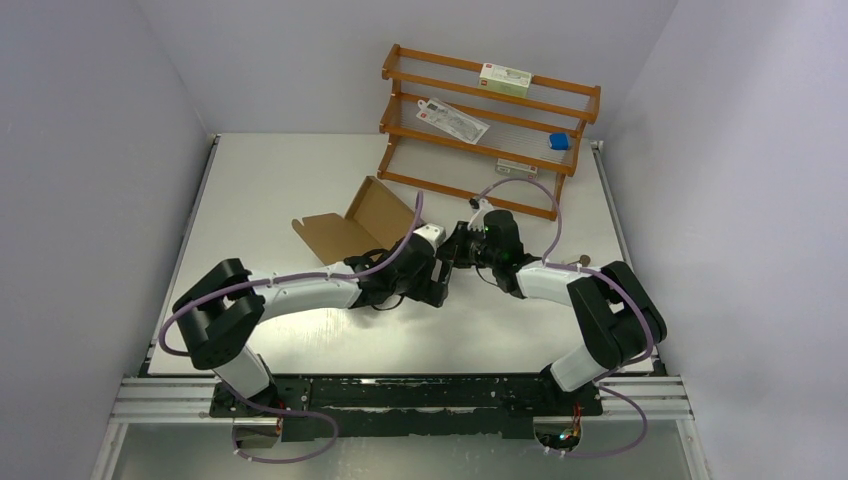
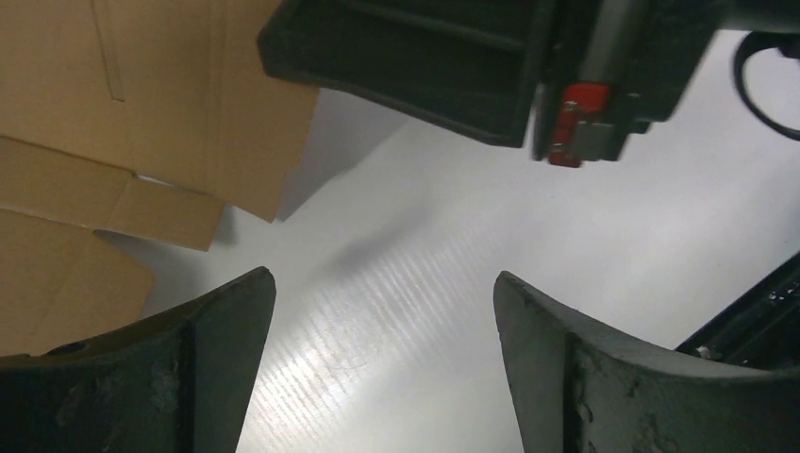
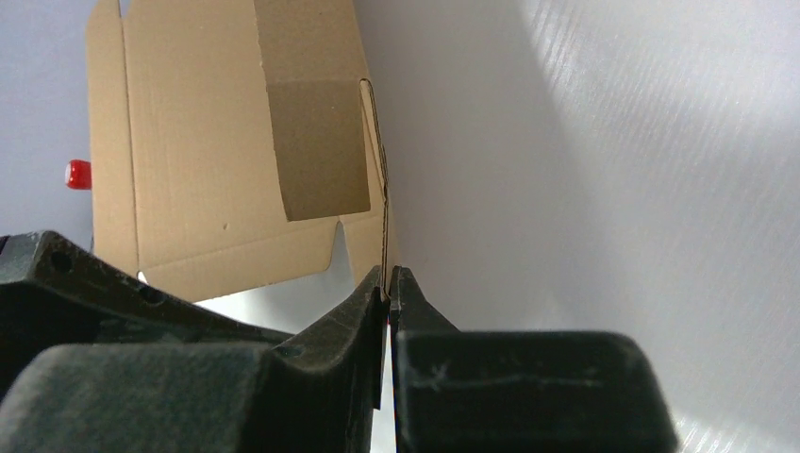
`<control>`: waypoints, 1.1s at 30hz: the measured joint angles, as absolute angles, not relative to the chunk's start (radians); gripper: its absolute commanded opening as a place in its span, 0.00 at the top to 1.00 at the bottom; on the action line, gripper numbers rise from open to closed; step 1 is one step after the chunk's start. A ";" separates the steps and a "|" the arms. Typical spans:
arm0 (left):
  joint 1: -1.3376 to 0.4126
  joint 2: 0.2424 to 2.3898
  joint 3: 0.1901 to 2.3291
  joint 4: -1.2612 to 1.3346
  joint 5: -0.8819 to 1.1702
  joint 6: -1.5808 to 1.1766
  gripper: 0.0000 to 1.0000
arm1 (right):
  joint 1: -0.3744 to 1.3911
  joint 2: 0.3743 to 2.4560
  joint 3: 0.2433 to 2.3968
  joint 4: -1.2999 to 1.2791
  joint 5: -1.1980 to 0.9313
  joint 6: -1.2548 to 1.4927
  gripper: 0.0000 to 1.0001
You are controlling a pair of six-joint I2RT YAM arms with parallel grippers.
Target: Fold the paper box
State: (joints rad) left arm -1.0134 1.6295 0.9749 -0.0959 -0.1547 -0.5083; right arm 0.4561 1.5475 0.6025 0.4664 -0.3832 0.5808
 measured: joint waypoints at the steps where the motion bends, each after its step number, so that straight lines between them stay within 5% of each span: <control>1: -1.010 1.629 0.970 -0.096 -0.155 -0.508 0.10 | 0.456 1.547 0.604 0.462 -0.386 0.579 0.92; 17: -0.991 1.648 0.975 -0.117 -0.155 -0.508 0.10 | 0.456 1.547 0.618 0.436 -0.417 0.569 0.84; 33: -0.727 1.284 0.962 -0.116 -0.154 -0.508 0.10 | 0.456 1.534 0.616 0.437 -0.396 0.568 0.67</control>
